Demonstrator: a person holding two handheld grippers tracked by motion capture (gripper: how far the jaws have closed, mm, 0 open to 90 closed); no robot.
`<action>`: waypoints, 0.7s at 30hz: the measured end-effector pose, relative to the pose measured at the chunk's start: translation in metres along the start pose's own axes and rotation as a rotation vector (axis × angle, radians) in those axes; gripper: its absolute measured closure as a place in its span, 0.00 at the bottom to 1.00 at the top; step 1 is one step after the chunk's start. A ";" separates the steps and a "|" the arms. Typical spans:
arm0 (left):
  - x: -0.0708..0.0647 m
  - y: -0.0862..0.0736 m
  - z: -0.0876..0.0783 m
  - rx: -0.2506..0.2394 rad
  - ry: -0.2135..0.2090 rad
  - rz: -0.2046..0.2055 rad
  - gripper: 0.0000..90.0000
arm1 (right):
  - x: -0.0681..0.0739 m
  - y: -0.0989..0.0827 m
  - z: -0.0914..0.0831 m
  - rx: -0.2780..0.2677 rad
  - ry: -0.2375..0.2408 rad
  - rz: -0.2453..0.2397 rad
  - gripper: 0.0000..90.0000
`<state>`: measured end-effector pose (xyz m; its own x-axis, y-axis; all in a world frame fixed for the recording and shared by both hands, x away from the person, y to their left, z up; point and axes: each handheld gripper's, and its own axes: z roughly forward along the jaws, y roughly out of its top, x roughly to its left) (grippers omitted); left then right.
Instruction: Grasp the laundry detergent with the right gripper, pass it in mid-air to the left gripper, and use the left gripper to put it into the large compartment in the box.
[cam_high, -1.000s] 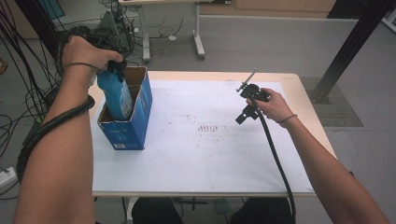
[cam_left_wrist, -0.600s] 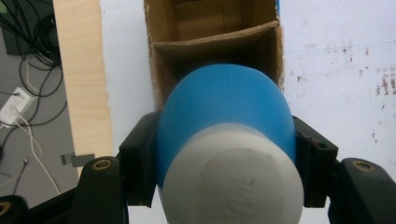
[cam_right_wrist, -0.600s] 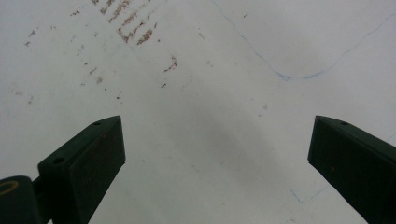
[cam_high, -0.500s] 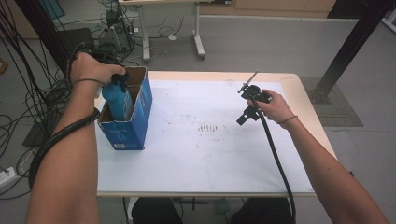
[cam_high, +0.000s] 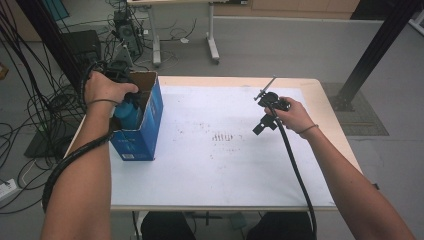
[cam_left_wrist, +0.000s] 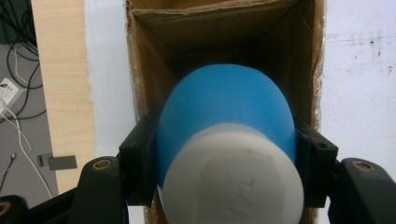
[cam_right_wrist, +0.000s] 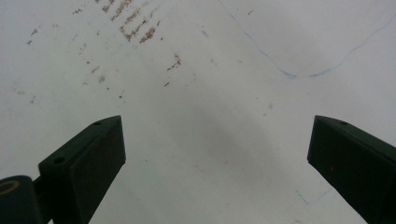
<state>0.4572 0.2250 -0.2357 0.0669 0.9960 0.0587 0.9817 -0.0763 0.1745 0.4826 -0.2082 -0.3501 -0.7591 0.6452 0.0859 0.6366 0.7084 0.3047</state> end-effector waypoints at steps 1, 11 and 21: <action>0.000 0.000 0.002 0.002 -0.001 0.002 0.42 | 0.000 0.000 0.000 0.000 0.001 0.000 0.04; -0.001 -0.004 0.016 0.011 0.001 0.005 0.42 | 0.001 -0.001 -0.001 0.001 0.007 0.001 0.04; -0.001 -0.006 0.027 0.030 0.003 0.009 0.42 | 0.002 0.000 0.000 0.002 0.010 0.000 0.04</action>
<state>0.4557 0.2253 -0.2639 0.0757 0.9951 0.0631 0.9860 -0.0842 0.1440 0.4812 -0.2074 -0.3504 -0.7602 0.6427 0.0953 0.6371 0.7087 0.3031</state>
